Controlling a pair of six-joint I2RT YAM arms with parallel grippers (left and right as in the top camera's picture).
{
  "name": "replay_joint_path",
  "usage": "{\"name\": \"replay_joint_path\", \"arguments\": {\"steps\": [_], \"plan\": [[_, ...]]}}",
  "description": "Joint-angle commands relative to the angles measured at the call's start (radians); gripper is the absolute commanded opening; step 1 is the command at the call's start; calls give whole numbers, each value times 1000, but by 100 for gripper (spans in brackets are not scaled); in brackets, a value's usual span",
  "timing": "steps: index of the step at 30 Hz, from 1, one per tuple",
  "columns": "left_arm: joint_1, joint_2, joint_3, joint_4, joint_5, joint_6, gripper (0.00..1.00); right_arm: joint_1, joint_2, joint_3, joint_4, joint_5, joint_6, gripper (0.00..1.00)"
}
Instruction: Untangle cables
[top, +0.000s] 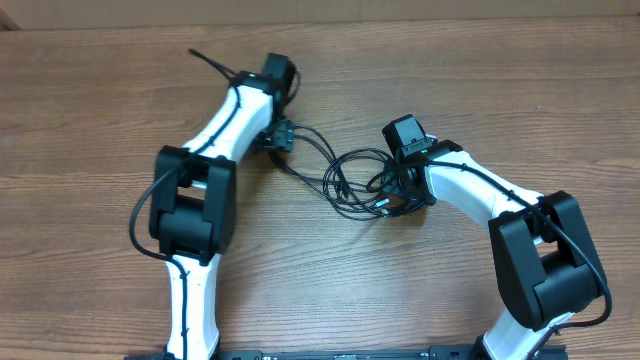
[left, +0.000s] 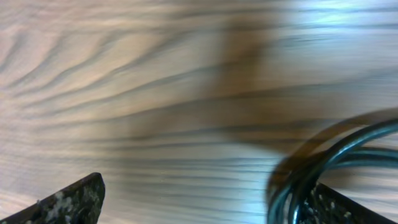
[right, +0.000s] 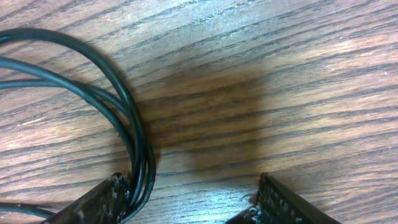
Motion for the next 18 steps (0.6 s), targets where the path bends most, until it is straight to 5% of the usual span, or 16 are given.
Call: {"name": "replay_joint_path", "arguments": {"steps": [1,12,18], "plan": [[129,81,-44,-42,-67,-72,98,-1,13,-32,-15,2,3,65],[364,81,-43,-69,337,-68,97,-1,14,-32,-14,2,3,66],[326,81,-43,-49,359,-36,99,-1,13,-32,-16,2,3,70]]}}
